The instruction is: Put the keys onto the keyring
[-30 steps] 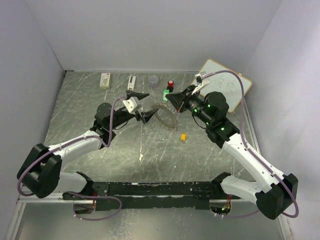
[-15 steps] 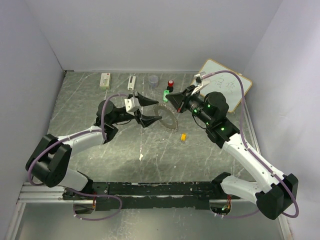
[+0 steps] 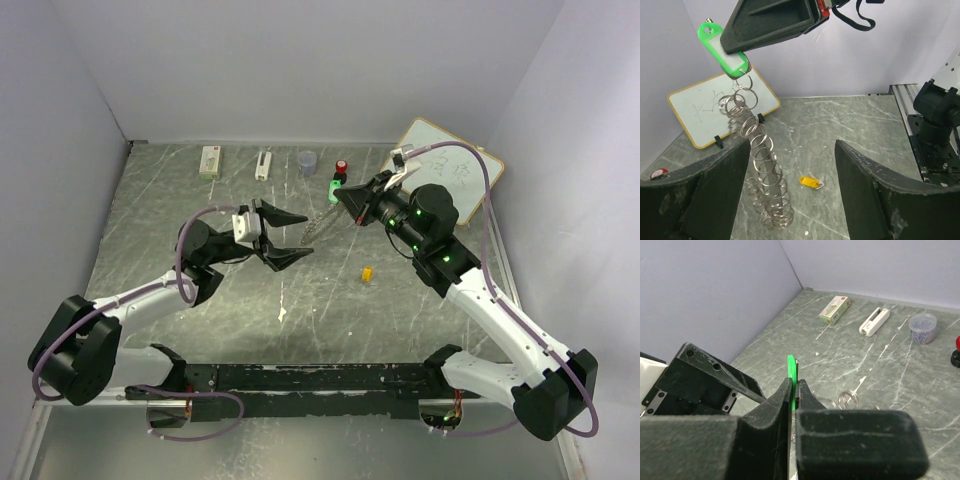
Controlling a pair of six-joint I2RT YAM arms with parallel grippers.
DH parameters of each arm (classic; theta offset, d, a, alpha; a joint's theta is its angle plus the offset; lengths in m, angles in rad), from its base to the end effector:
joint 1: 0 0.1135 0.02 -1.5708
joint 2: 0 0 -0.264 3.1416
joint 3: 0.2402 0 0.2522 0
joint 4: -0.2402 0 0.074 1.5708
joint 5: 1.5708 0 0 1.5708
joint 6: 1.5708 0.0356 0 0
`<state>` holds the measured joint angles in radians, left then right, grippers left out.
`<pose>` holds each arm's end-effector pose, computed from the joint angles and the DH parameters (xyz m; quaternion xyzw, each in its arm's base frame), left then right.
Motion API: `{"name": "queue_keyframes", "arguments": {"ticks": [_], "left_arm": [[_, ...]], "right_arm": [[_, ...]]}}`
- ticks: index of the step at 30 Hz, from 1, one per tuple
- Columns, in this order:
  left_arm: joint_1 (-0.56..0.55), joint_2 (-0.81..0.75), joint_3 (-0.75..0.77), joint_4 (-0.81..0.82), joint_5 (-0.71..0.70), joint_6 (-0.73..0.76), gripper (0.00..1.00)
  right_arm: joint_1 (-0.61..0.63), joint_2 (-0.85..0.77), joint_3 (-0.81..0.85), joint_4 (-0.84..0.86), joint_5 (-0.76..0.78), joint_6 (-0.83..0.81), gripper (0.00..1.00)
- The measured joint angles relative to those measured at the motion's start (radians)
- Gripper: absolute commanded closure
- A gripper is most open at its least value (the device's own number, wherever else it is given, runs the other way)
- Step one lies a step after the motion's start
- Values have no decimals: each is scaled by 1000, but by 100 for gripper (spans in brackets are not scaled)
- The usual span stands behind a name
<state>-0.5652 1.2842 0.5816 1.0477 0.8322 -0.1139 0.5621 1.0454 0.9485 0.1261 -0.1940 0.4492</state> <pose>0.2082 -0.1632 0.2874 0.4400 0.4388 -0.4684 0.6281 0.2046 0.1370 0.3811 -0.1085 0.6884 0.4049 0.5920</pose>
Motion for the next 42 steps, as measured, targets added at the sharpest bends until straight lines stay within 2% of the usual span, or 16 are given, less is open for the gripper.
{"name": "queue_keyframes", "arguments": {"ticks": [13,20,24,42], "left_arm": [[0,-71,-30,-11,-42,6,21],[0,-85,-31,-48,-104,18,29],[0,-85,-30,-58,-133,23,30],[0,10,-17,-5,-114,-36,32]], "right_arm": [[0,0,0,-1,-2,-5,100],[0,0,0,-1,-10,-7,100],[0,0,0,0,-20,-14,100],[0,0,0,0,-28,-21,100]]}}
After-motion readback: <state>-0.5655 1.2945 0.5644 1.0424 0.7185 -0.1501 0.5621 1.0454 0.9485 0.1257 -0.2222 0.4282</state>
